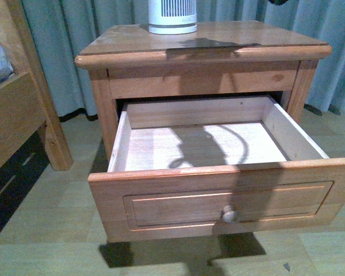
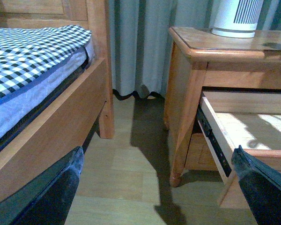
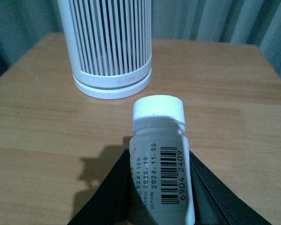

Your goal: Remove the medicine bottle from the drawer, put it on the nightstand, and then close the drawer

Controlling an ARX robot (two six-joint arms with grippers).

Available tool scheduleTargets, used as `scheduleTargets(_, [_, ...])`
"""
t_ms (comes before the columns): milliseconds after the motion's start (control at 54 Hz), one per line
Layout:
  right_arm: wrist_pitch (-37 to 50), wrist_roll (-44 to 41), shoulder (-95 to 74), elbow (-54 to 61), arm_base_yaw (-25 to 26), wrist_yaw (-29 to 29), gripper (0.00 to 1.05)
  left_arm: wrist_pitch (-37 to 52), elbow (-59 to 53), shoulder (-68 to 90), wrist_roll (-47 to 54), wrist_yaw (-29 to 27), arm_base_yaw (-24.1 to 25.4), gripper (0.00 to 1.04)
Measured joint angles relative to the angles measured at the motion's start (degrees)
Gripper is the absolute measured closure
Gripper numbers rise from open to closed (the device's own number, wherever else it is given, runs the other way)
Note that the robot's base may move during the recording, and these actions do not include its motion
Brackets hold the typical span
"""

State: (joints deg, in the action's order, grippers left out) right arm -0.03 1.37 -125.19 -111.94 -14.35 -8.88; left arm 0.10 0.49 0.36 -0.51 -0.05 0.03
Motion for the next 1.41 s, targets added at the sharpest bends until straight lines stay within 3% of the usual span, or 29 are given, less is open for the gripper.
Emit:
scheduleTargets(222, [-3.1, -4.1, -10.9, -12.8, 0.0, -3.6, 0.74, 0.0, 0.0, 0.0, 0.0, 0.0, 0.0, 0.07])
scheduleTargets(481, [0.6, -4.3, -11.0, -12.9, 0.0, -3.6, 0.32, 0.0, 0.0, 0.0, 0.0, 0.0, 0.0, 0.07])
scheduleTargets(667, [5.5, 1.0, 1.0, 0.1, 0.2, 1.0, 0.05, 0.0, 0.0, 0.0, 0.0, 0.0, 0.0, 0.07])
scheduleTargets(741, [5.6, 5.9, 10.5, 9.2, 0.3, 5.1, 0.07, 0.0, 0.0, 0.0, 0.0, 0.0, 0.0, 0.07])
scheduleTargets(815, [4.5, 10.9, 19.6, 18.1, 0.5, 7.5, 0.16, 0.0, 0.0, 0.0, 0.0, 0.0, 0.0, 0.07])
scheduleTargets(1130, [3.5, 17.1, 51.6, 66.2, -1.2, 12.0, 0.73, 0.0, 0.0, 0.0, 0.0, 0.0, 0.0, 0.07])
scheduleTargets(1278, [3.0, 18.8, 52.8, 81.5, -1.9, 12.5, 1.01, 0.0, 0.0, 0.0, 0.0, 0.0, 0.0, 0.07])
scheduleTargets(1407, [15.6, 14.6, 44.2, 87.2, -2.8, 8.1, 1.02, 0.0, 0.0, 0.0, 0.0, 0.0, 0.0, 0.07])
